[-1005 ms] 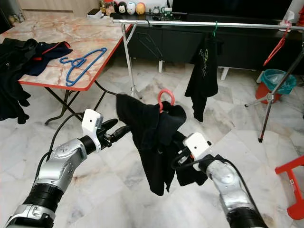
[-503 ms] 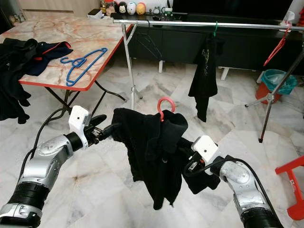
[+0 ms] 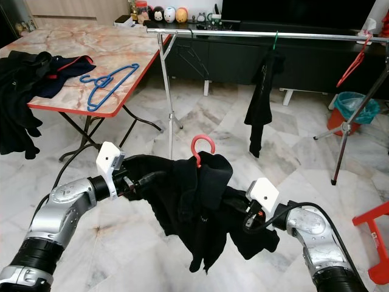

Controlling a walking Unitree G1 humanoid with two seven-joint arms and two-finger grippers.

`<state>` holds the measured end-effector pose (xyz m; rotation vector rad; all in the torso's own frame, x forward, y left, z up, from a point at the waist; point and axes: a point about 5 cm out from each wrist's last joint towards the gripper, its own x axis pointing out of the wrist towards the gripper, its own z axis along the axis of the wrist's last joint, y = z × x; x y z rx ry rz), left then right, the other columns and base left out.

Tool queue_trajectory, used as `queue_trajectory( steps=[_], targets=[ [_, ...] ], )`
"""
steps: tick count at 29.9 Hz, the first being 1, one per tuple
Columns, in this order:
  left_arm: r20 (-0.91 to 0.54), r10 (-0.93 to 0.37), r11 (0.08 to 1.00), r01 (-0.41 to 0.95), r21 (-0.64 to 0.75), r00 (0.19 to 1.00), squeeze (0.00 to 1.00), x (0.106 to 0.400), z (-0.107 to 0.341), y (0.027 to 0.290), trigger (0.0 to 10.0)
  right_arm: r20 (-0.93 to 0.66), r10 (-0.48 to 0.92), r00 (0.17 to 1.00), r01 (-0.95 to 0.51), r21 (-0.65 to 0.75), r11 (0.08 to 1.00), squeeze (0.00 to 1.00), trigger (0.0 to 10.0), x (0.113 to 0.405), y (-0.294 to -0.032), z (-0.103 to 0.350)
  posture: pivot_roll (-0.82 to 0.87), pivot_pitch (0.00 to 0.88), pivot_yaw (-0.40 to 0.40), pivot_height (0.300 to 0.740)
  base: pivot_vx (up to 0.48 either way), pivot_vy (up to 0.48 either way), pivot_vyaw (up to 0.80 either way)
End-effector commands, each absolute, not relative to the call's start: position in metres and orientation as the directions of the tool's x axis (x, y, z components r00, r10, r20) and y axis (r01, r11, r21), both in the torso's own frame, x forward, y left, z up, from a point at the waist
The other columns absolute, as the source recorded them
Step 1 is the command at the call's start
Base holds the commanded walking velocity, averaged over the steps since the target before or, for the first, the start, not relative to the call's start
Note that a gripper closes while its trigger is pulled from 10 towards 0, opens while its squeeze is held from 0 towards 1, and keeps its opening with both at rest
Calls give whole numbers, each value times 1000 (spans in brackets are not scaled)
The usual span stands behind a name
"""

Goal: Hang hanger

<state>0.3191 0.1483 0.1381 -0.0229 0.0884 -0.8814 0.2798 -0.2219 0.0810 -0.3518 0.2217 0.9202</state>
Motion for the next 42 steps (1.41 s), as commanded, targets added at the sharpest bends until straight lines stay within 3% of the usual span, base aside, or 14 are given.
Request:
queue_trajectory(
  steps=[1, 7, 8, 14, 26, 39, 42],
  targets=[
    [-25, -784, 621, 783, -50, 620, 1000, 319, 152, 152, 10000, -313, 752, 579, -815, -208, 541, 0, 10000, 280, -222, 87, -20, 0, -9, 740, 0, 0, 0],
    [-22, -812, 584, 810, -55, 584, 1000, 316, 157, 149, 10000, -327, 775, 541, -840, -177, 512, 0, 10000, 279, -220, 86, -16, 0, -12, 740, 0, 0, 0],
    [-36, -826, 564, 823, -64, 563, 0, 313, 154, 147, 10000, -326, 777, 538, -842, -175, 509, 0, 10000, 279, -219, 86, -13, 0, -12, 740, 0, 0, 0],
    [-129, -873, 484, 866, -123, 470, 0, 301, 135, 145, 10000, -326, 799, 505, -863, -157, 481, 0, 10000, 278, -217, 87, -13, 0, -11, 740, 0, 0, 0],
    [-167, -877, 472, 871, -134, 449, 0, 300, 132, 149, 10000, -393, 854, 340, -937, -67, 342, 0, 10000, 264, -221, 86, -1, 0, -27, 740, 0, 0, 0],
    [-301, -922, 311, 930, -195, 245, 0, 274, 111, 153, 10000, -408, 870, 276, -958, -47, 282, 0, 10000, 266, -220, 92, 8, 0, -49, 740, 0, 0, 0],
    [-350, -889, 365, 919, -148, 296, 0, 278, 103, 155, 10000, -406, 874, 267, -961, -45, 272, 0, 10000, 266, -218, 93, 8, 0, -50, 740, 0, 0, 0]
  ],
)
